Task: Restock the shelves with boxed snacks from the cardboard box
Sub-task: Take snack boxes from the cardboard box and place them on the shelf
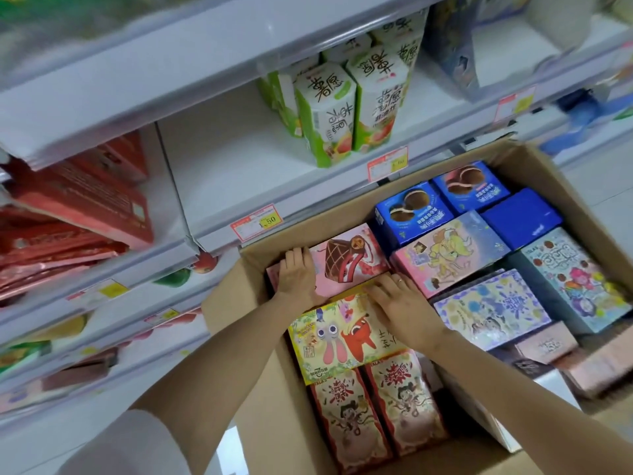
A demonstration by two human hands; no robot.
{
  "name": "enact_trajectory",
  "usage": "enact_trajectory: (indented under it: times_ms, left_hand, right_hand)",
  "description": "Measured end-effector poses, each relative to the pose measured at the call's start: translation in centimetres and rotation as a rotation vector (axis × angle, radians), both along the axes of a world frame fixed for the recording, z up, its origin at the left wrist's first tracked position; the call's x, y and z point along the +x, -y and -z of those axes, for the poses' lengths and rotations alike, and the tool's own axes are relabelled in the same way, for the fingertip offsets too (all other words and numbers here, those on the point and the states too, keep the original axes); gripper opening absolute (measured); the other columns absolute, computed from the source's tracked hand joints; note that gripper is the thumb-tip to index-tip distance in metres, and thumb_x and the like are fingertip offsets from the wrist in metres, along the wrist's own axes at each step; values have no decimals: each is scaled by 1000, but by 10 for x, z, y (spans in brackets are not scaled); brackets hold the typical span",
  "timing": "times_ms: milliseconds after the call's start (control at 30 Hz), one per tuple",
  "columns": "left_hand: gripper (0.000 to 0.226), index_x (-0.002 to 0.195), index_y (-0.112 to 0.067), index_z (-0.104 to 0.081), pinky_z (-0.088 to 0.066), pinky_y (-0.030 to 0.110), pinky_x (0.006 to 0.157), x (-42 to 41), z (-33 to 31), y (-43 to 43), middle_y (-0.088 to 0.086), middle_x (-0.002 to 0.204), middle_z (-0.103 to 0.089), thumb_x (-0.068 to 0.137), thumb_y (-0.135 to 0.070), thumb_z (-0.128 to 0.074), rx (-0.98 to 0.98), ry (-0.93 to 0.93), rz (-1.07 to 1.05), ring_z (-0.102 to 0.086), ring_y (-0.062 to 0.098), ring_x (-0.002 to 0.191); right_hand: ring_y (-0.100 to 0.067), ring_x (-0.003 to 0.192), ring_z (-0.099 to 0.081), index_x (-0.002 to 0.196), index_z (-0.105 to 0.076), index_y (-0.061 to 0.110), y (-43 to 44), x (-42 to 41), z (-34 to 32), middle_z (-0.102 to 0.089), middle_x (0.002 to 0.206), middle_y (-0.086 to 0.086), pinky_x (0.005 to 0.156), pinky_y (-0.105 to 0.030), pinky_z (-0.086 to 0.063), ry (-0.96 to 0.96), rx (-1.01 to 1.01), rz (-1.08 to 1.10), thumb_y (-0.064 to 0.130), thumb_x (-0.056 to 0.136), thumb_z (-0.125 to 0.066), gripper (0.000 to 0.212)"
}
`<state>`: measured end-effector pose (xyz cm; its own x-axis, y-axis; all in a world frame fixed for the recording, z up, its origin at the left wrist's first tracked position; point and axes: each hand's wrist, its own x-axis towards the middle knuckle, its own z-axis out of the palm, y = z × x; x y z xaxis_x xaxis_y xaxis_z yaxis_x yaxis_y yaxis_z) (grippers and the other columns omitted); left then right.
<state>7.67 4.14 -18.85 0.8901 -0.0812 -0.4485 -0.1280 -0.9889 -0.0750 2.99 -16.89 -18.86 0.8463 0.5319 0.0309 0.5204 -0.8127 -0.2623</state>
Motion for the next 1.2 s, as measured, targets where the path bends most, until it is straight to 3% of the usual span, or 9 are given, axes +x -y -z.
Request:
enact_trajectory:
  times_ms: [167, 267, 433, 533, 733, 867, 1000, 1133, 1200]
  left_hand:
    - [96, 128, -4, -32, -29, 34, 90, 5, -8, 2, 11, 123, -36, 64, -64, -69, -8, 33, -4, -38, 27, 109]
    - [93, 125, -5, -35, -28, 34, 90, 5, -11, 4, 11, 123, -36, 62, -63, -72, -5, 32, -14, -37, 27, 110]
    - [86, 129, -9, -34, -27, 33, 97, -2, -13, -3, 10, 129, -34, 68, -58, -71, -30, 92, 11, -36, 26, 115]
    - [79, 130, -10, -32, -28, 34, 98, 0, -16, -4, 12, 131, -35, 74, -51, -70, -71, 60, 6, -36, 27, 117]
    - [64, 126, -14, -31, -34, 40, 97, 9, -27, -12, 11, 125, -47, 79, -34, -68, -208, -70, -24, -45, 30, 117]
    - [74, 141, -11, -25, -24, 32, 106, 9, -32, -19, 8, 138, -36, 81, -28, -65, -210, -9, 35, -33, 24, 128]
    - [63, 135, -13, -34, -25, 30, 101, -1, -36, -21, 9, 131, -31, 81, -25, -64, -259, -11, 24, -29, 25, 124]
    - [65, 138, -21, -29, -17, 42, 110, -15, -39, -20, 13, 153, -4, 82, -23, -62, -250, -68, 62, -13, 32, 138]
    - [68, 139, -24, -25, -20, 45, 108, -19, -39, -24, 13, 155, -5, 83, -23, -63, -233, -109, 26, -17, 32, 136]
  right_hand:
    - [-27, 93, -64, 110, -66, 8, -1, -2, -1, -65, 102, -8, 92, -43, -51, -49, -26, -10, 28, 88, -34, 44]
    - [-27, 90, -63, 119, -62, 6, -2, 0, -4, -64, 100, -9, 87, -38, -52, -75, -4, 1, 26, 87, -34, 47]
    - [-30, 83, -60, 105, -65, 7, -3, 10, -6, -62, 96, -10, 73, -35, -53, -102, 99, 84, 14, 80, -56, 27]
    - [-32, 84, -59, 105, -64, 5, -2, 15, -8, -62, 97, -12, 72, -36, -52, -156, 128, 118, 2, 70, -71, 36]
    - [-34, 100, -54, 117, -60, 5, -3, 21, -11, -59, 109, -14, 74, -37, -51, -221, 130, 146, 0, 78, -62, 40]
    - [-32, 109, -49, 122, -57, 6, -1, 21, -14, -55, 116, -13, 76, -37, -50, -268, 136, 177, 1, 83, -57, 40]
    - [-30, 114, -45, 126, -54, 7, -2, 25, -18, -52, 121, -13, 78, -39, -51, -320, 166, 208, 4, 87, -53, 40]
    - [-33, 111, -50, 124, -56, 4, -2, 26, -24, -55, 118, -15, 81, -40, -50, -313, 211, 201, 1, 85, -55, 38]
    - [-32, 112, -50, 123, -56, 4, -1, 24, -26, -55, 118, -15, 82, -39, -49, -306, 212, 201, 1, 85, -56, 39]
